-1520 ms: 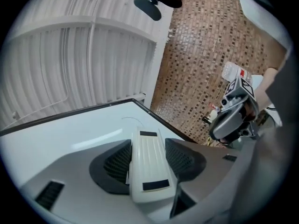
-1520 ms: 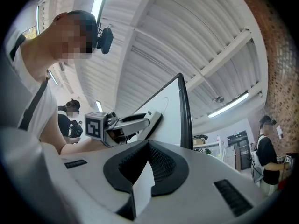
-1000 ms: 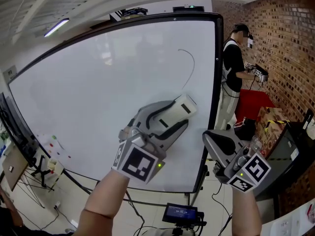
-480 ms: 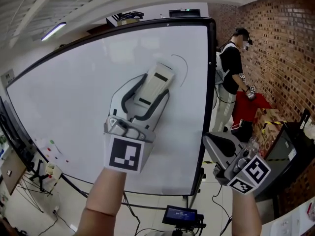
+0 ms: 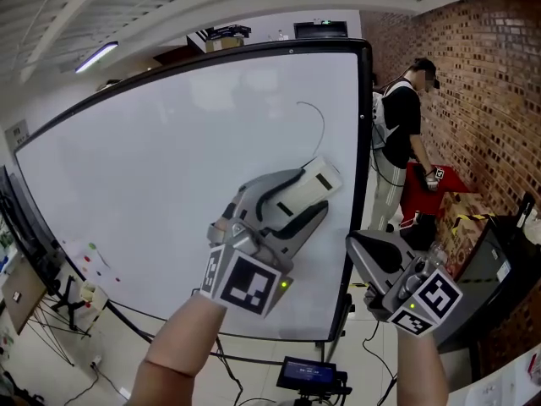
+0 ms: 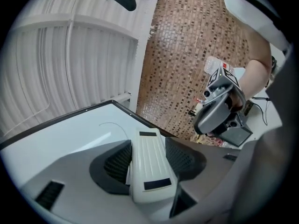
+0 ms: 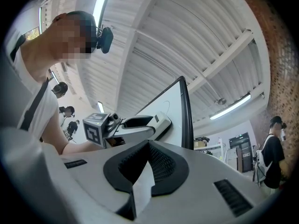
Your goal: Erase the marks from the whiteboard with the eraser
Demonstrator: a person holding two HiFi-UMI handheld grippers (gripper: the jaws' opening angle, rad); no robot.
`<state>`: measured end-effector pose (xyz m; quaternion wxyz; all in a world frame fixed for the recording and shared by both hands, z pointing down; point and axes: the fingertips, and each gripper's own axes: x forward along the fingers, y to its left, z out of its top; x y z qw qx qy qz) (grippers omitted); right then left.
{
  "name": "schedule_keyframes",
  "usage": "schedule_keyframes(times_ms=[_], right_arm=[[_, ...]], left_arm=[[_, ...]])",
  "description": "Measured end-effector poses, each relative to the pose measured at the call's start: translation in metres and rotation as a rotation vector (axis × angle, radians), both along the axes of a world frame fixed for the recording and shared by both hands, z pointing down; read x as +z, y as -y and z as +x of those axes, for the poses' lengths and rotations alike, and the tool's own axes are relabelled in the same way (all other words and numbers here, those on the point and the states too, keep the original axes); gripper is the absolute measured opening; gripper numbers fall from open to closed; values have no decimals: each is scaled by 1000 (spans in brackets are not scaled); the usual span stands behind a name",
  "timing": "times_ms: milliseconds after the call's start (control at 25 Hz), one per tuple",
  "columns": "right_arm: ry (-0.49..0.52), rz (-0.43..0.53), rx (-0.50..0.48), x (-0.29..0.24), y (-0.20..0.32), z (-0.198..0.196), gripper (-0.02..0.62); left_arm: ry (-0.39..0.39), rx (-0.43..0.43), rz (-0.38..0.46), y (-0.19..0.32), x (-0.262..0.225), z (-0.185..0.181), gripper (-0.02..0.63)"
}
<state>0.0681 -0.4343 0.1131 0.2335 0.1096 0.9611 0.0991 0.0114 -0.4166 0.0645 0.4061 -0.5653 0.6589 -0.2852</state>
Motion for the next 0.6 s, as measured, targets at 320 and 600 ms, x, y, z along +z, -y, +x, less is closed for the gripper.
schedule_keyframes(times_ms=[320, 600], right_arm=[[5, -4, 4, -2, 0, 6, 11], [7, -11, 14, -5, 10, 14, 11]], left_arm=[[-59, -5, 330, -32, -77, -20, 249], [-50, 48, 146, -5, -55, 2, 241]])
